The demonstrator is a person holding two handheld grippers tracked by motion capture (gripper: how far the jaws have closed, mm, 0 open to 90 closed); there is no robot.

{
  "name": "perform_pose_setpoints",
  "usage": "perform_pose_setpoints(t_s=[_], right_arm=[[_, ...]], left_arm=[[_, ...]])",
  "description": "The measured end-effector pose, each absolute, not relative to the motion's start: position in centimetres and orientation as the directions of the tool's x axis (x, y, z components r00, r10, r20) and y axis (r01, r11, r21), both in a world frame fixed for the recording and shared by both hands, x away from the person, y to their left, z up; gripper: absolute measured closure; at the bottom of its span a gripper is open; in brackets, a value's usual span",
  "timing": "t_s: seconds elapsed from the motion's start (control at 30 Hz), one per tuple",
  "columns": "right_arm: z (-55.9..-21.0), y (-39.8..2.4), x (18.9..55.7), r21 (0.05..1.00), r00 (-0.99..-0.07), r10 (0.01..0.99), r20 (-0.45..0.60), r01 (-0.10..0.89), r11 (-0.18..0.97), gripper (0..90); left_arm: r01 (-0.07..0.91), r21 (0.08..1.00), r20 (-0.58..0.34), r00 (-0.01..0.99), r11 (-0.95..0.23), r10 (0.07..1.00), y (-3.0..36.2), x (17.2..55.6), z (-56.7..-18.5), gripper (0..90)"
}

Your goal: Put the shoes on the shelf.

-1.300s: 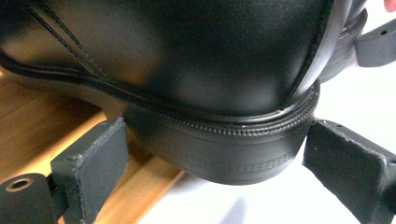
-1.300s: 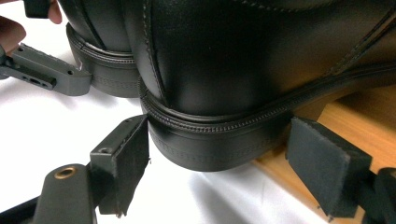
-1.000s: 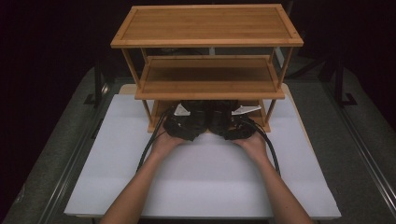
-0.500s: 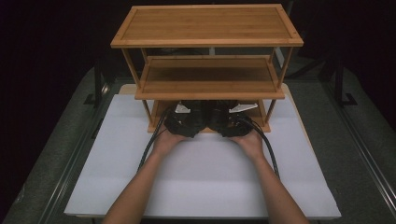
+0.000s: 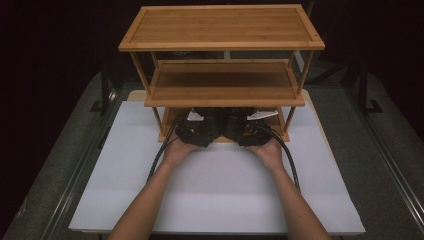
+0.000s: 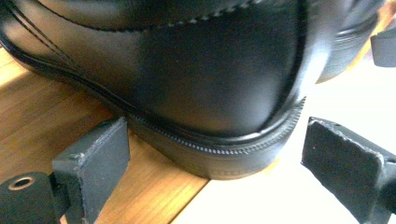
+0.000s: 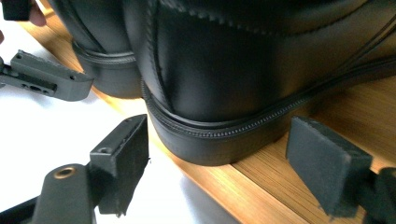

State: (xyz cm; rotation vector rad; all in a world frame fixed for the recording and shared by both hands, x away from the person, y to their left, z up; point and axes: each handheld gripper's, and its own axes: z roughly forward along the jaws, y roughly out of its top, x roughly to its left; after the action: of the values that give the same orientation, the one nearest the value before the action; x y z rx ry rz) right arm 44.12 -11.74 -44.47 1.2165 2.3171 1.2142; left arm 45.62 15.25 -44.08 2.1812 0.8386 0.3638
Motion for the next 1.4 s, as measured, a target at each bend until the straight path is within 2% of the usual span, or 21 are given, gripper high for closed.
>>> perform_pose_setpoints(t_s=[0.33,0.5,0.9,1.4], right_arm=[[-43.2,-12.8,42.7,0.762,-0.607,0.781,0.149,0.574,0.3,12.1],[-42.8,-13.4,41.9,0.751,-0.611,0.78,0.133,0.576,0.323,3.2],[-42.1,-15.7,39.2,0.761,-0.607,0.785,0.124,0.566,0.318,3.1],[-42.4,-18.6,34.3,0.761,-0.598,0.794,0.106,0.563,0.323,3.1]], left_arm=[[0.448,0.717,0.013,0.758,-0.535,0.652,16.3,44.1,-43.2,7.2],[0.448,0.715,0.012,0.759,-0.537,0.65,16.9,43.4,-42.9,7.2],[0.442,0.722,0.003,0.767,-0.532,0.642,18.4,40.8,-42.0,7.1],[0.452,0.721,0.011,0.75,-0.525,0.661,23.1,35.8,-41.5,7.2]])
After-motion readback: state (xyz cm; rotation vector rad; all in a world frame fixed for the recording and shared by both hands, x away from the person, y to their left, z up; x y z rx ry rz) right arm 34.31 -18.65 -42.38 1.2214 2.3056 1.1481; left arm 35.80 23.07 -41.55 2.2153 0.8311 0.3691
